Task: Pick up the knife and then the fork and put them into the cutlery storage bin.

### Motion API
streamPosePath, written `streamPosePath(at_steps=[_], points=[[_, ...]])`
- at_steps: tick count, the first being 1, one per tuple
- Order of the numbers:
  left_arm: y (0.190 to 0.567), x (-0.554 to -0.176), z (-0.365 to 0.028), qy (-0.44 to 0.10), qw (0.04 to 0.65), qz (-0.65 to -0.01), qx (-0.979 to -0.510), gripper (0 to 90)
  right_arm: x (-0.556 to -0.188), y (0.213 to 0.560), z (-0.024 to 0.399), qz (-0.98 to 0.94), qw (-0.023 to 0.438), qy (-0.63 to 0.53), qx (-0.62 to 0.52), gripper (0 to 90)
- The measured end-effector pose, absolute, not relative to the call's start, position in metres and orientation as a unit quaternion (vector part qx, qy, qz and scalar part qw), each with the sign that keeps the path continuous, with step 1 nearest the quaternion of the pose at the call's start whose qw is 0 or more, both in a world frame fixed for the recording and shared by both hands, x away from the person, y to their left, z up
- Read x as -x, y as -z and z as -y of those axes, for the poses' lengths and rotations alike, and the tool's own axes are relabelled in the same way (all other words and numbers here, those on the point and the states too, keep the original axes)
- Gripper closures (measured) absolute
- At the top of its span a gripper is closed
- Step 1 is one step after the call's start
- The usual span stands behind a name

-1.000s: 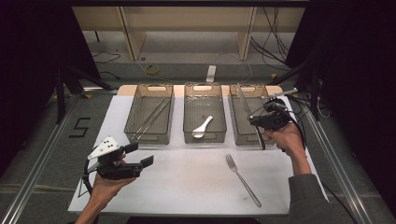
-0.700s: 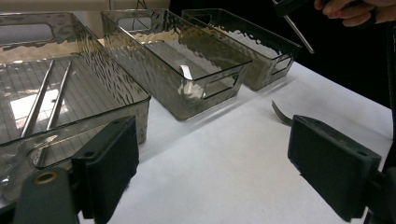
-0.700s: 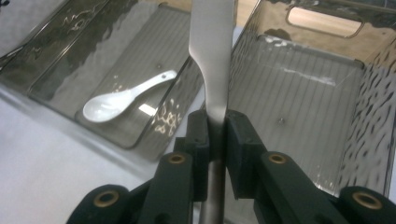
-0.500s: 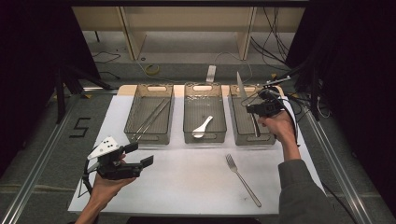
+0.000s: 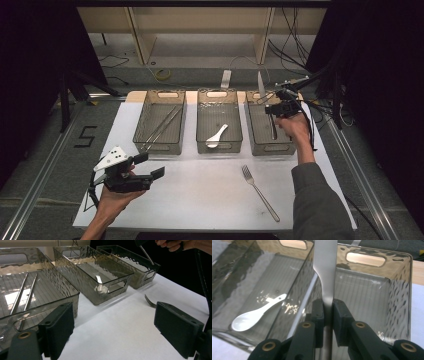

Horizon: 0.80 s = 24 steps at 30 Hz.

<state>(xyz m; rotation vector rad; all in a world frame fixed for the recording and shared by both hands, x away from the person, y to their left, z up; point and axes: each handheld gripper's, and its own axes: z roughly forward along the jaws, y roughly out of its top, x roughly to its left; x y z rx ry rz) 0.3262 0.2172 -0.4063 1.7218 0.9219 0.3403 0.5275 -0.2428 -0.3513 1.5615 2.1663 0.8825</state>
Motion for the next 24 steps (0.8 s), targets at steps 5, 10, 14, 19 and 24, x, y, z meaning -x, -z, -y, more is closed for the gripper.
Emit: streamPosePath(at_steps=[5, 10, 14, 19, 24], points=[[0.406, -0.325, -0.217, -0.144, 0.548, -0.387, -0.727, 15.9, -0.533, 0.361, 0.241, -0.752, 0.166, -0.304, -0.561, 80.9], [0.406, -0.326, -0.217, -0.144, 0.549, -0.388, -0.726, 15.8, -0.536, 0.368, 0.238, -0.75, 0.171, -0.299, -0.565, 80.8], [0.406, -0.326, -0.217, -0.145, 0.548, -0.387, -0.727, 15.9, -0.538, 0.379, 0.236, -0.749, 0.163, -0.292, -0.572, 80.8], [0.406, -0.325, -0.217, -0.145, 0.548, -0.386, -0.728, 15.9, -0.538, 0.391, 0.234, -0.748, 0.156, -0.289, -0.577, 80.8], [0.406, -0.326, -0.217, -0.146, 0.548, -0.387, -0.727, 15.9, -0.537, 0.4, 0.234, -0.748, 0.148, -0.283, -0.582, 80.7]])
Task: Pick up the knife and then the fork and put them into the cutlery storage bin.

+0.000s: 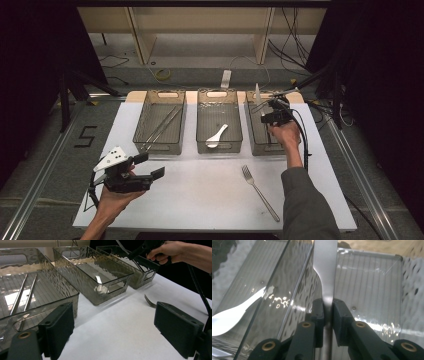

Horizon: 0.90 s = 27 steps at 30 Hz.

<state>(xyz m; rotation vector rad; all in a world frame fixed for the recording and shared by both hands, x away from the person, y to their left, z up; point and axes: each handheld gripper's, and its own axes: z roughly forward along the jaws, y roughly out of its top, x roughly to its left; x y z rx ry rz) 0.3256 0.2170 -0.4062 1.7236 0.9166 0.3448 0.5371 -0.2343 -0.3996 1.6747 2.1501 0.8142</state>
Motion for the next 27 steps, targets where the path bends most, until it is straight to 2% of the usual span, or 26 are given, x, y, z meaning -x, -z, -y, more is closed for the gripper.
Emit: streamPosePath(at_steps=[13, 18, 22, 27], points=[[0.406, -0.325, -0.217, -0.143, 0.548, -0.386, -0.728, 15.8, -0.536, 0.415, 0.234, -0.75, 0.132, -0.264, -0.593, 78.4], [0.407, -0.325, -0.216, -0.143, 0.548, -0.385, -0.729, 15.6, -0.534, 0.404, 0.237, -0.738, 0.134, -0.289, -0.595, 56.4], [0.407, -0.326, -0.216, -0.142, 0.548, -0.385, -0.729, 15.6, -0.528, 0.394, 0.241, -0.741, 0.135, -0.303, -0.584, 42.6], [0.407, -0.326, -0.216, -0.141, 0.547, -0.385, -0.729, 15.6, -0.517, 0.388, 0.244, -0.751, 0.122, -0.313, -0.568, 35.3]])
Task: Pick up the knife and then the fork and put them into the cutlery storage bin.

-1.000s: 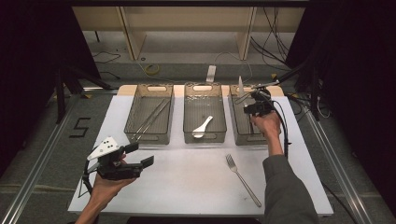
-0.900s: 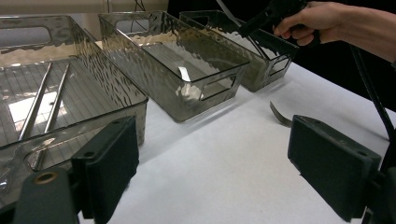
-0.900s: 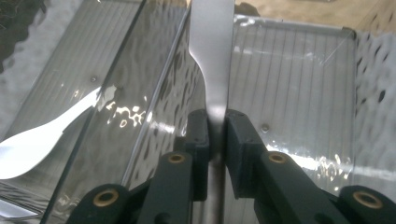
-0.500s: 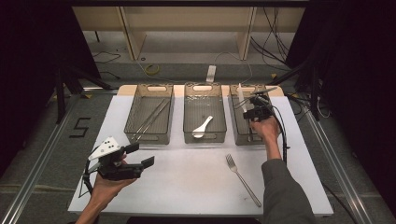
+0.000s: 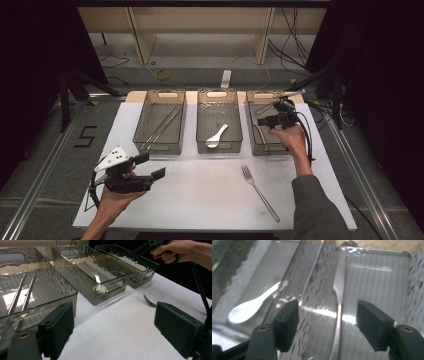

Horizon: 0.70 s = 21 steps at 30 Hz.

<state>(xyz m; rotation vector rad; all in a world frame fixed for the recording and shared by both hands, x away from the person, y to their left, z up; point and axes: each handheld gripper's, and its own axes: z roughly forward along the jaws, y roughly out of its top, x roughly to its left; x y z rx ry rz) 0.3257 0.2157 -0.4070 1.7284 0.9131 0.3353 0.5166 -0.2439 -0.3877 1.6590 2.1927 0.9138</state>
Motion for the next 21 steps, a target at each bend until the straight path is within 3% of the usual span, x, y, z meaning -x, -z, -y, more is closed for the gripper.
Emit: streamPosePath(at_steps=[11, 21], points=[[0.407, -0.326, -0.216, -0.144, 0.548, -0.386, -0.728, 15.6, -0.468, 0.358, 0.222, -0.794, 0.122, -0.354, -0.479, 31.2], [0.407, -0.326, -0.216, -0.144, 0.547, -0.387, -0.729, 15.6, -0.427, 0.366, 0.216, -0.821, 0.107, -0.343, -0.445, 30.4]])
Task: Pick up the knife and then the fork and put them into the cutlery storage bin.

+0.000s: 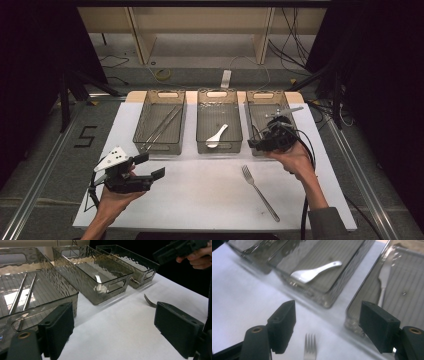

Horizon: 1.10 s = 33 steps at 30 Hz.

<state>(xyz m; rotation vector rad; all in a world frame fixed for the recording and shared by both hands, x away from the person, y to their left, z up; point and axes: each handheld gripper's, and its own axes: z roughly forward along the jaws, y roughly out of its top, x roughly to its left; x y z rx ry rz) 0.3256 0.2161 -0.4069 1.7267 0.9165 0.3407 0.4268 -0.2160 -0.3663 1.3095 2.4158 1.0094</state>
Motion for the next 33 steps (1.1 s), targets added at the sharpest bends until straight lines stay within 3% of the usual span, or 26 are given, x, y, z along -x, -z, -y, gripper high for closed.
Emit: streamPosePath(at_steps=[14, 33], points=[[0.407, -0.325, -0.215, -0.145, 0.545, -0.385, -0.73, 15.6, -0.387, 0.389, 0.217, -0.849, 0.09, -0.311, -0.417, 30.4], [0.406, -0.325, -0.216, -0.147, 0.543, -0.383, -0.732, 15.6, -0.365, 0.415, 0.217, -0.873, 0.08, -0.25, -0.411, 31.3]])
